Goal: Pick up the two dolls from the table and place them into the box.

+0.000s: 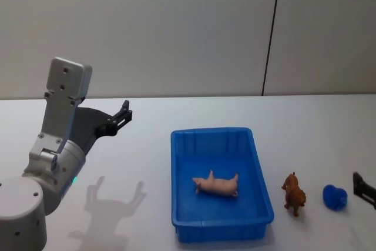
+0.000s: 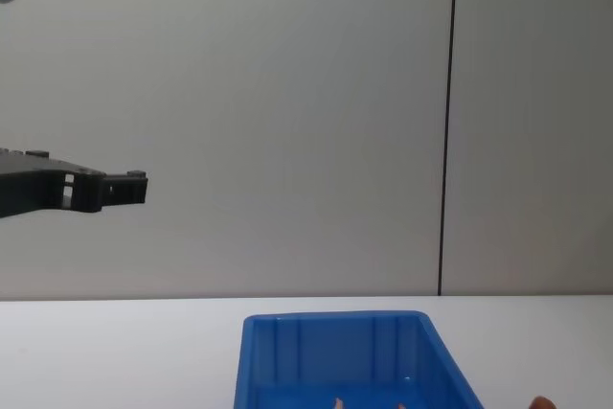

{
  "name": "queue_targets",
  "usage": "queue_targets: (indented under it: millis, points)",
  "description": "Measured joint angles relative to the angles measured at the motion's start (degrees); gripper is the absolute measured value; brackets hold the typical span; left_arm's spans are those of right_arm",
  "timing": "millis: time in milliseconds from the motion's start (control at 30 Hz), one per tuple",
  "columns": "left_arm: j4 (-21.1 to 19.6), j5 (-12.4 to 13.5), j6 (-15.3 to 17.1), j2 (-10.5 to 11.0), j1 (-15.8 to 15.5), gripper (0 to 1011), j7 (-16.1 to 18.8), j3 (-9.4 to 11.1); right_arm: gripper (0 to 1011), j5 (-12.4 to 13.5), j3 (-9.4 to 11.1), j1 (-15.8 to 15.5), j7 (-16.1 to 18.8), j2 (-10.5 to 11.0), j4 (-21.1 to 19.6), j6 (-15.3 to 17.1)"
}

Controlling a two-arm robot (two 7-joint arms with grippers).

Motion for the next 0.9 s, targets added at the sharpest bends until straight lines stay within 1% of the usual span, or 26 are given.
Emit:
queue_targets:
  millis: [67, 100, 133, 200, 233, 400, 667, 733, 867, 900]
  points:
    - [-0.08, -0.01, 0.00, 0.04, 0.08, 1001, 0.20, -0.04, 1001, 0.11, 0.11, -0.14, -0.08, 0.15, -0.07, 1.16]
    - [-0.17, -0.02, 0.00, 0.07, 0.14, 1001, 0.39, -0.07, 1001, 0.18, 0.16, -0.18, -0.13, 0.25, -0.07, 2.42]
    - [-0.17, -0.02, 0.00, 0.07, 0.14, 1001, 0.39, -0.07, 1001, 0.18, 0.16, -0.18, -0.13, 0.25, -0.07, 2.42]
    - [-0.28, -0.04, 0.00, 0.11, 0.27, 1001, 0.71, -0.12, 1001, 0.21, 0.19, 0.03, -0.14, 0.27, 0.23, 4.59]
    - [-0.30, -0.04, 0.00, 0.12, 0.28, 1001, 0.76, -0.13, 1001, 0.21, 0.19, 0.14, -0.13, 0.26, 0.38, 4.91]
    - [-0.47, -0.06, 0.00, 0.18, 0.42, 1001, 1.13, -0.18, 1001, -0.29, -0.12, 1.66, 0.33, -0.40, 2.05, 7.73]
    - [-0.61, -0.07, 0.00, 0.22, 0.52, 1001, 1.41, -0.22, 1001, -1.89, -1.11, 4.63, 1.76, -1.97, 5.16, 9.89]
    - [-0.64, -0.07, 0.00, 0.23, 0.55, 1001, 1.52, -0.24, 1001, -2.78, -1.72, 6.23, 2.66, -2.85, 6.84, 10.47]
    - [-0.66, -0.07, 0.00, 0.25, 0.57, 1001, 1.58, -0.26, 1001, -3.63, -2.31, 7.75, 3.59, -3.80, 8.50, 10.89]
    - [-0.67, -0.07, 0.00, 0.26, 0.58, 1001, 1.60, -0.27, 1001, -4.11, -2.65, 8.67, 4.09, -4.34, 9.53, 11.08]
